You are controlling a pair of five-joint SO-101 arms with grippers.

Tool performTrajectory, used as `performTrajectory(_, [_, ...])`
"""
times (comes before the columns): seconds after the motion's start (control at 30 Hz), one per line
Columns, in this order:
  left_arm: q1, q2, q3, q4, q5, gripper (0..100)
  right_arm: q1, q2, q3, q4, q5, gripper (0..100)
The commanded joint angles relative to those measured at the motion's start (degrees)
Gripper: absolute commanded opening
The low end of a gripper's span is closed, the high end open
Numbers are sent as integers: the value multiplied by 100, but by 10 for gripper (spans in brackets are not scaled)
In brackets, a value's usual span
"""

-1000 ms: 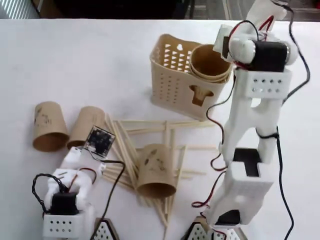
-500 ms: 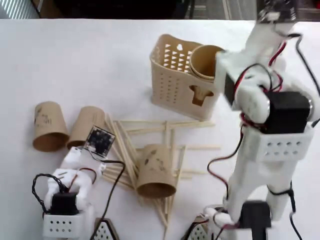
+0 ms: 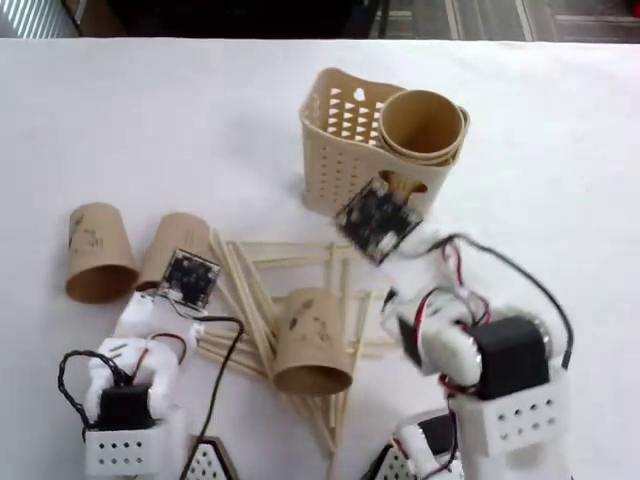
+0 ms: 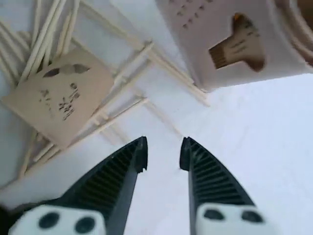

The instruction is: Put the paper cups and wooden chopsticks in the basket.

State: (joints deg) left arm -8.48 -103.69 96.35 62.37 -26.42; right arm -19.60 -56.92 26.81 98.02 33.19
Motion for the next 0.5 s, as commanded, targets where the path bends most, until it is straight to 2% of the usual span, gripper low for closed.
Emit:
performTrajectory(0.0, [-356, -48, -44, -273, -53, 79, -479, -611, 958, 22, 88, 206])
performTrajectory(0.1, [-435, -48, -70, -281, -44, 82, -778, -813, 1705, -110, 413, 274])
performTrajectory(0.2, [-426, -48, -70, -290, -35, 82, -963, -813, 1908, -189, 624, 278])
performTrajectory(0.47, [-426, -48, -35, -475, -35, 82, -2334, -804, 1960, -233, 607, 276])
